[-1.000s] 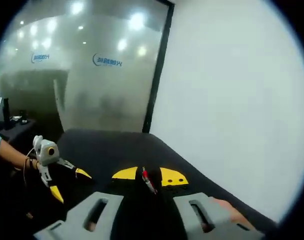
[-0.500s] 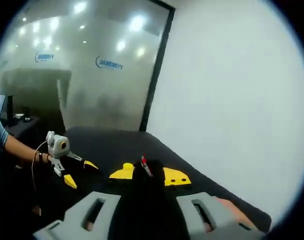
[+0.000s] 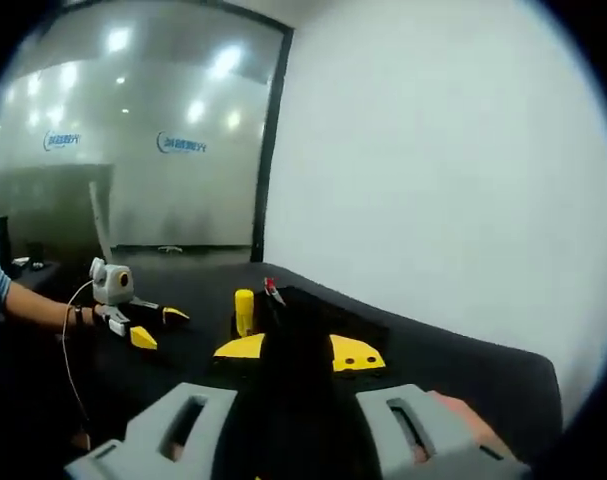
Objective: Pick up pens and glue sticks and place them into the holder.
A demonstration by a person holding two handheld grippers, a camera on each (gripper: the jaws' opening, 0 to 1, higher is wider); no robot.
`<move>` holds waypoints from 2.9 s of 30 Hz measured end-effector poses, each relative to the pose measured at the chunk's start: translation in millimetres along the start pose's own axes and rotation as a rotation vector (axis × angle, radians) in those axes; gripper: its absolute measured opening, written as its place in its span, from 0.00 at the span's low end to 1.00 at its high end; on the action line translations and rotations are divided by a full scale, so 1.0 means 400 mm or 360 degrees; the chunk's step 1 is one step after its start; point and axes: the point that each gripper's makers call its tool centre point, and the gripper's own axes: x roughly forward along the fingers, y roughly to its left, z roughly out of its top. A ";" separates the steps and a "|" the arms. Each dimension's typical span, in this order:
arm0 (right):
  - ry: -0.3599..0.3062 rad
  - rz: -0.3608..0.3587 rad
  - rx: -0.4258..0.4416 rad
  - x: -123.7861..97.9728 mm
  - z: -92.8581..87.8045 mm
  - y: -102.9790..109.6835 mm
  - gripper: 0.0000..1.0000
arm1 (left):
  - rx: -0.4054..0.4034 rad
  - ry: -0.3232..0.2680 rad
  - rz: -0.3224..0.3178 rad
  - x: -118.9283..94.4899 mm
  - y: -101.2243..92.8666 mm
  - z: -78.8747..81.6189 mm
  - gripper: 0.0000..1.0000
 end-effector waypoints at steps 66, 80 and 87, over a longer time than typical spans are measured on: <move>-0.0247 -0.0154 0.0413 -0.205 -0.249 -0.010 0.57 | -0.0194 0.0048 -0.0020 0.011 -0.059 0.014 0.75; -0.0244 -0.0154 0.0396 -0.206 -0.251 -0.001 0.60 | -0.0068 0.0095 -0.0095 0.008 -0.194 0.006 0.79; -0.0234 -0.0152 0.0392 -0.203 -0.254 -0.002 0.59 | -0.0044 0.0105 -0.0159 0.032 -0.237 0.017 0.79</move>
